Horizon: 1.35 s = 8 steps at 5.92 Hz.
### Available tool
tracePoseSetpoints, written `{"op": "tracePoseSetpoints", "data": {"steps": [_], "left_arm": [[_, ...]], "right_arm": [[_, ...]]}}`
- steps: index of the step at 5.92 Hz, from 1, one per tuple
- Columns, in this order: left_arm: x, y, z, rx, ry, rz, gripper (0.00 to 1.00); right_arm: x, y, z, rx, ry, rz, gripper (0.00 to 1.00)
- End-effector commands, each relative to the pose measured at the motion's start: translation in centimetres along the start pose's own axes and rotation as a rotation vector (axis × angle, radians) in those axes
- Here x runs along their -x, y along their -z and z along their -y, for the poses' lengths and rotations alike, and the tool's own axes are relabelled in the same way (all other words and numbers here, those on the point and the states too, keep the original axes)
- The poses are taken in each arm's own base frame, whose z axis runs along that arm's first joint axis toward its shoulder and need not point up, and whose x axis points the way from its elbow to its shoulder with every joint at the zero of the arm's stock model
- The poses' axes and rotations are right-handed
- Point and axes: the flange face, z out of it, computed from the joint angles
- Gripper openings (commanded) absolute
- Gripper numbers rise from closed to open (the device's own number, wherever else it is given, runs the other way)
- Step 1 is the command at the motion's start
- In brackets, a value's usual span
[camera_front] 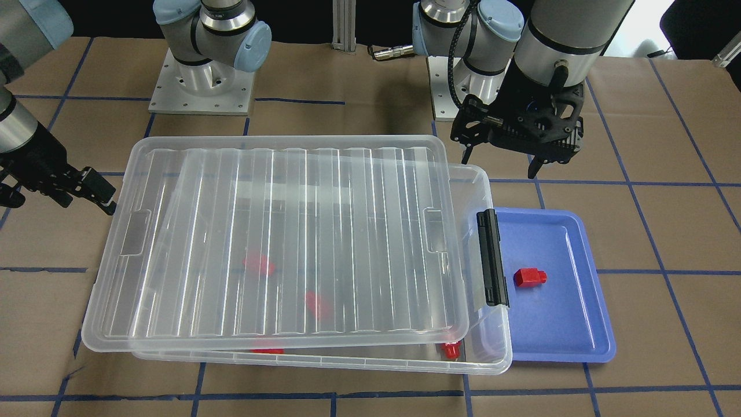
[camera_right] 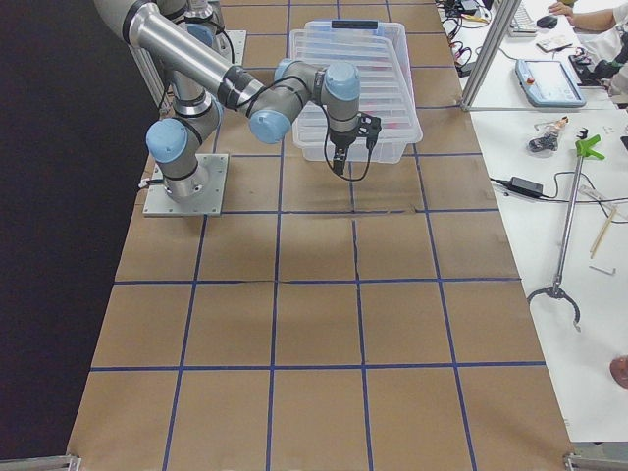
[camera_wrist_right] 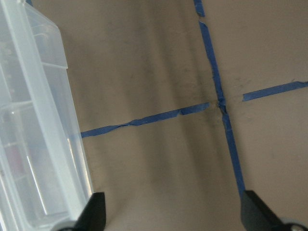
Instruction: Place red block in blue tray from box
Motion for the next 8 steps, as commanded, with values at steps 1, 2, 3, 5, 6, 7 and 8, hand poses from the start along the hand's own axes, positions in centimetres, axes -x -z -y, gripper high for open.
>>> {"op": "tracePoseSetpoints", "data": {"steps": [1, 2, 3, 5, 6, 7, 8], "left_arm": [[-0.2, 0.1, -1.6, 0.000, 0.092, -0.001, 0.98], [-0.2, 0.1, -1.8, 0.002, 0.098, -0.001, 0.98], [-0.2, 0.1, -1.8, 0.002, 0.097, -0.001, 0.98], [-0.2, 0.2, -1.8, -0.001, 0.097, -0.003, 0.98], [-0.1, 0.6, -1.6, -0.010, 0.102, -0.002, 0.98], [-0.2, 0.3, -1.7, -0.006, 0.102, -0.001, 0.98], [-0.1, 0.4, -1.7, -0.007, 0.103, 0.000, 0.98]], "right_arm": [[4.2, -0.4, -0.7, 0.005, -0.042, 0.011, 1.00], [6.5, -0.4, -1.1, -0.002, -0.041, 0.012, 1.00], [8.2, 1.3, -0.8, -0.026, -0.008, 0.011, 1.00], [17.2, 7.7, -1.2, -0.068, 0.175, -0.074, 1.00], [19.6, 9.6, -1.3, -0.090, 0.226, -0.117, 1.00], [20.8, 10.2, -1.7, -0.104, 0.255, -0.145, 1.00], [20.7, 10.2, -1.7, -0.107, 0.264, -0.167, 1.00]]}}
